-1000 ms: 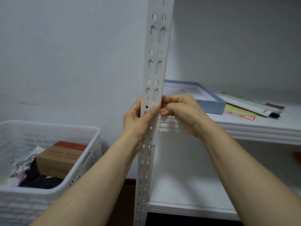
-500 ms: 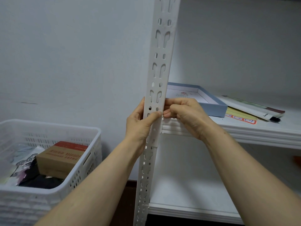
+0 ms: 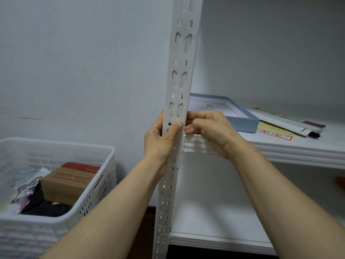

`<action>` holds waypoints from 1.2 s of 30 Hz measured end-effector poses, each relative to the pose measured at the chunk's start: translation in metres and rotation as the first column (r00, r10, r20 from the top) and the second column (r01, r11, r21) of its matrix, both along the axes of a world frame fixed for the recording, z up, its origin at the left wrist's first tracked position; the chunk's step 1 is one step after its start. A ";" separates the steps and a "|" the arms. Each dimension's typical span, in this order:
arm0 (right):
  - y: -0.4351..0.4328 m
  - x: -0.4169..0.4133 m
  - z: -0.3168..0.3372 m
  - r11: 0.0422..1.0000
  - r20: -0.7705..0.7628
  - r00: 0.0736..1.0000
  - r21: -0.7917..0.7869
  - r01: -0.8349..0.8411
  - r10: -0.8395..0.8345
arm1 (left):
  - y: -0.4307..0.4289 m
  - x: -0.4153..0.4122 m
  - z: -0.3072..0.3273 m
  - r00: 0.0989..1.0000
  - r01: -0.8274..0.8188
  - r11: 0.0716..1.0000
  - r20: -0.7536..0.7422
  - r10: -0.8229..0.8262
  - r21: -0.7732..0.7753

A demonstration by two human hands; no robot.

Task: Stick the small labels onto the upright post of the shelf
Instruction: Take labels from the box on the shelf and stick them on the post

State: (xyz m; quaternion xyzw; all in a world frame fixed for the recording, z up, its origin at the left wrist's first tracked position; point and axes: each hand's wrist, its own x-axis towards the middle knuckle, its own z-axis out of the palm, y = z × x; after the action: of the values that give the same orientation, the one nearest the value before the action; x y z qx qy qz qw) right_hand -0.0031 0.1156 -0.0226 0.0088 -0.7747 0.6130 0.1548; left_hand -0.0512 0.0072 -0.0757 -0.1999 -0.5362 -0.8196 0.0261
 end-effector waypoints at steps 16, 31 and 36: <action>0.000 0.000 0.000 1.000 -0.004 1.000 0.006 -0.004 0.004 | 0.003 -0.001 0.000 0.999 -0.039 0.999 0.002 0.039 0.004; 0.001 -0.001 -0.001 1.000 -0.013 1.000 -0.003 -0.020 0.020 | 0.003 0.000 -0.001 0.999 -0.041 0.999 -0.010 0.041 -0.001; 0.000 -0.001 -0.001 1.000 -0.003 1.000 0.000 -0.006 0.006 | 0.001 -0.001 -0.002 1.000 -0.016 1.000 -0.009 0.015 -0.023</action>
State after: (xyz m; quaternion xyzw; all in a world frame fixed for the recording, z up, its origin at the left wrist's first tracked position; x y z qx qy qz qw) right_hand -0.0039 0.1161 -0.0232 0.0120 -0.7743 0.6136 0.1543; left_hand -0.0521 0.0080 -0.0780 -0.1998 -0.5471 -0.8122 0.0326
